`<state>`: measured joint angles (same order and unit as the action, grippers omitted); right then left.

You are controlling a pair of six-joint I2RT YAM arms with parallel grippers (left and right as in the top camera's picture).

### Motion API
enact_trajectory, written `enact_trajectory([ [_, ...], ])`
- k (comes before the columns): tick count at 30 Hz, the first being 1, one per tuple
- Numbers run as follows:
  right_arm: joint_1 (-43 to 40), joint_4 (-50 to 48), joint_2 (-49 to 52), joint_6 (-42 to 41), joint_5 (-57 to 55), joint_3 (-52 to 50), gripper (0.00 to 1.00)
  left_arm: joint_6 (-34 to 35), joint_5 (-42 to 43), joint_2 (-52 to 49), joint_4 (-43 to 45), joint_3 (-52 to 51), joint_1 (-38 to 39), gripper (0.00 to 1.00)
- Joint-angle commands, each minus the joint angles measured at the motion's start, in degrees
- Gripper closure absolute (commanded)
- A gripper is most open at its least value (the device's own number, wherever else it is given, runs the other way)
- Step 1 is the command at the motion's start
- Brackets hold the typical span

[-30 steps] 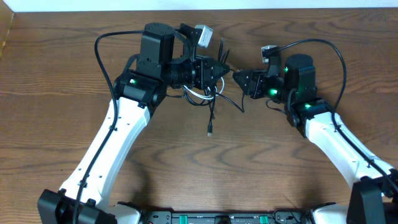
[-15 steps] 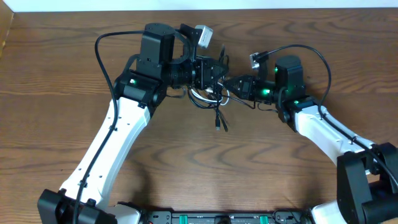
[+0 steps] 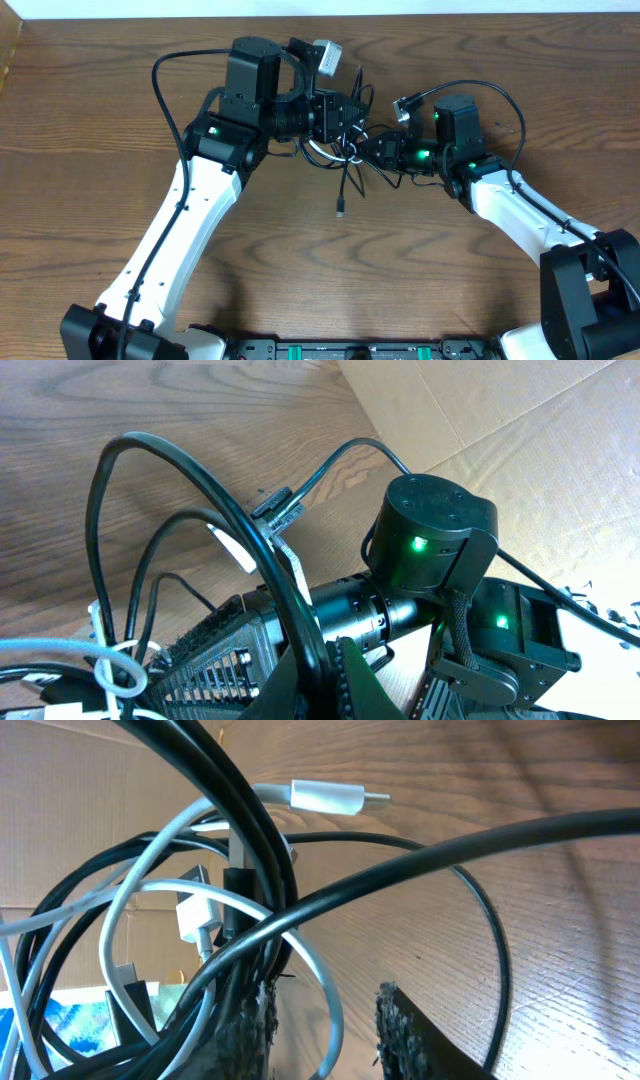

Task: Untangle cables

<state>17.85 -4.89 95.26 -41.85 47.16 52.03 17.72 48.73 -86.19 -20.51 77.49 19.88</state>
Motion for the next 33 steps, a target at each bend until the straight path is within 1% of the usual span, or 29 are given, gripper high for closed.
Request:
enact_trajectory([
  [1,0.76,-0.55,0.76,0.31,0.11,0.72,0.69,-1.16,0.09,1.11,0.44,1.01,-0.24,0.93],
  [3,0.87,-0.48,0.76,0.33,-1.38,0.72,0.80,-1.16,0.09,1.11,0.44,1.01,-0.24,0.93],
  [4,0.87,-0.39,0.76,1.36,-2.82,0.72,0.89,-1.18,-0.26,1.11,0.44,1.01,-0.24,0.93],
  [6,0.76,0.11,0.74,4.55,-4.33,0.72,0.98,-1.20,-2.27,1.11,0.07,1.01,-0.24,0.92],
  [9,-0.42,3.72,0.35,8.20,-6.62,0.79,0.99,-1.20,-12.46,1.11,-2.43,1.01,-0.24,0.93],
  [11,-1.44,6.01,-0.85,10.75,-7.45,0.98,0.99,-1.20,-21.18,1.09,-5.01,1.01,-0.24,0.93],
  [12,-2.03,8.52,-2.36,12.92,-8.90,1.53,0.99,-1.18,-27.89,0.96,-6.97,0.98,-0.24,0.93],
  [13,-2.27,11.72,-4.26,14.97,-11.04,2.56,0.99,-1.18,-32.00,0.79,-8.20,0.98,-0.24,0.93],
  [14,-2.27,15.04,-6.10,17.07,-13.64,3.87,0.99,-1.18,-38.49,0.37,-10.29,0.87,-0.24,0.93],
  [16,-2.10,22.34,-9.70,21.38,-18.99,7.61,0.99,-1.18,-44.54,-0.28,-12.35,0.28,-0.26,0.93],
  [17,-1.99,27.89,-12.31,24.81,-22.84,11.23,0.99,-1.18,-47.28,-1.29,-14.45,0.17,-0.39,0.92],
  [20,-2.01,33.27,-14.93,28.48,-25.46,16.79,0.99,-1.14,-47.93,-3.45,-16.74,0.17,-1.25,0.92],
  [23,-2.01,35.50,-16.24,30.23,-25.40,23.56,0.99,0.61,-47.87,-7.52,-19.08,0.17,-2.56,0.92],
  [25,-2.05,37.40,-16.31,31.30,-25.35,28.44,0.99,0.57,-47.87,-10.29,-20.13,0.17,-2.84,0.93],
  [30,-2.25,38.69,-16.31,32.57,-25.40,37.64,0.99,0.52,-47.69,-15.28,-21.51,0.17,-2.82,0.93],
  [33,-2.80,40.37,-16.31,32.52,-25.42,40.11,0.99,0.50,-47.69,-16.70,-21.44,0.17,-2.82,0.93],
])
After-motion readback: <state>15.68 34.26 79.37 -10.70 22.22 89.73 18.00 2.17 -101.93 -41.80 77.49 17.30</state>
